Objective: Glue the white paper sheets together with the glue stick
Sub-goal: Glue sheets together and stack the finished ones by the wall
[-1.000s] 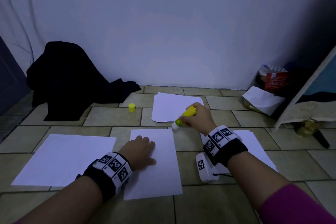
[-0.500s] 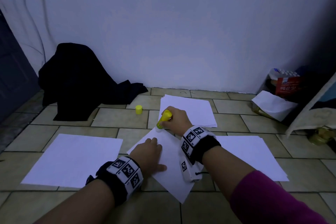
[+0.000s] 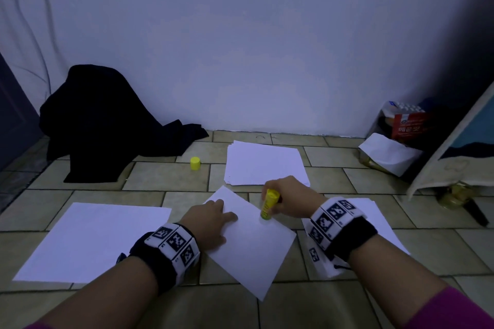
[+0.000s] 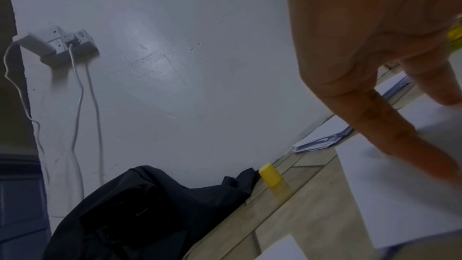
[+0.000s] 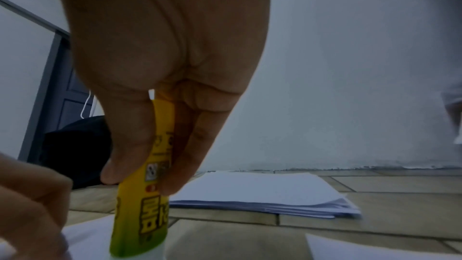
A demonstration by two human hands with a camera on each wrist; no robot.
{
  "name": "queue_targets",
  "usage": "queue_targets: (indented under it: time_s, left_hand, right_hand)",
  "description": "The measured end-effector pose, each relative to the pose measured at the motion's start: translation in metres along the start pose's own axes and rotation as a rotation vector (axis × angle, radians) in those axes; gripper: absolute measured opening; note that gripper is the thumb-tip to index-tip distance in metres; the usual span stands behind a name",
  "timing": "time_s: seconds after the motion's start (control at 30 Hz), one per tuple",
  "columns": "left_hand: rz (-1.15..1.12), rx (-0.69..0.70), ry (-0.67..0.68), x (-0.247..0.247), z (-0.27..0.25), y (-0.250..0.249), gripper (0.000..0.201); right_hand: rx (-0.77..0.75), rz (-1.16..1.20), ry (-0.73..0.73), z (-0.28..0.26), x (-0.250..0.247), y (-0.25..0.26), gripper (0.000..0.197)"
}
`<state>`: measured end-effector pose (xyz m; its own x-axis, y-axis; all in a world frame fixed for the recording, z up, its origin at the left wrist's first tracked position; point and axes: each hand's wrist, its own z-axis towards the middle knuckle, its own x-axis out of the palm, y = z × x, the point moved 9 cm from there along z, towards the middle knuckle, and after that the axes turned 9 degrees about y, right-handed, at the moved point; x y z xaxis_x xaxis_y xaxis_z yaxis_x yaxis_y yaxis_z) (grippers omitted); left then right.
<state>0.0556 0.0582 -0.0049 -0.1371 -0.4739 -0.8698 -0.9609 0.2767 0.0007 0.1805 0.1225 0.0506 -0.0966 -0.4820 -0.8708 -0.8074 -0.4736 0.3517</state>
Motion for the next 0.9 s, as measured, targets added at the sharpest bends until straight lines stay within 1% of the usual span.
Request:
queue_targets:
  time_s: [0.2, 0.3, 0.37, 0.43, 0.5, 0.57, 0.63, 0.7, 0.8, 0.9]
  left_hand:
    - [-0.029, 0.036, 0.005, 0.0, 0.0, 0.002, 0.061]
    - [-0.003, 0.033, -0.021, -0.002, 0.0, -0.001, 0.061]
    - [0.033, 0.021, -0.046, -0.003, 0.0, -0.005, 0.062]
    - [0.03, 0.021, -0.054, -0.001, 0.0, -0.008, 0.065]
    - [-0.026, 0.079, -0.065, 0.001, -0.001, -0.013, 0.063]
    - [-0.059, 0.157, -0.065, 0.002, -0.003, -0.02, 0.059]
    - [-0.012, 0.175, -0.039, 0.004, -0.003, -0.022, 0.058]
    - [0.021, 0.145, -0.025, 0.002, -0.003, -0.021, 0.056]
    - [-0.004, 0.111, -0.04, -0.002, -0.004, -0.017, 0.057]
    - [-0.049, 0.13, -0.032, 0.001, -0.003, -0.019, 0.058]
  right_hand:
    - [0.036, -0.008, 0.033, -0.023, 0.002, -0.025, 0.029]
    - [0.056, -0.042, 0.069, -0.028, 0.002, -0.031, 0.029]
    - [0.068, -0.028, 0.007, -0.029, -0.007, -0.033, 0.027]
    - [0.087, 0.058, -0.127, -0.029, -0.023, -0.038, 0.026]
    - [0.092, 0.178, -0.246, -0.028, -0.034, -0.041, 0.024]
    - [0.095, 0.234, -0.304, -0.024, -0.036, -0.041, 0.023]
    - [0.107, 0.27, -0.323, -0.017, -0.033, -0.04, 0.023]
    - [0.129, 0.315, -0.337, -0.008, -0.029, -0.04, 0.023]
    - [0.16, 0.338, -0.337, 0.005, -0.024, -0.033, 0.025]
    - [0.151, 0.386, -0.321, 0.018, -0.019, -0.018, 0.03]
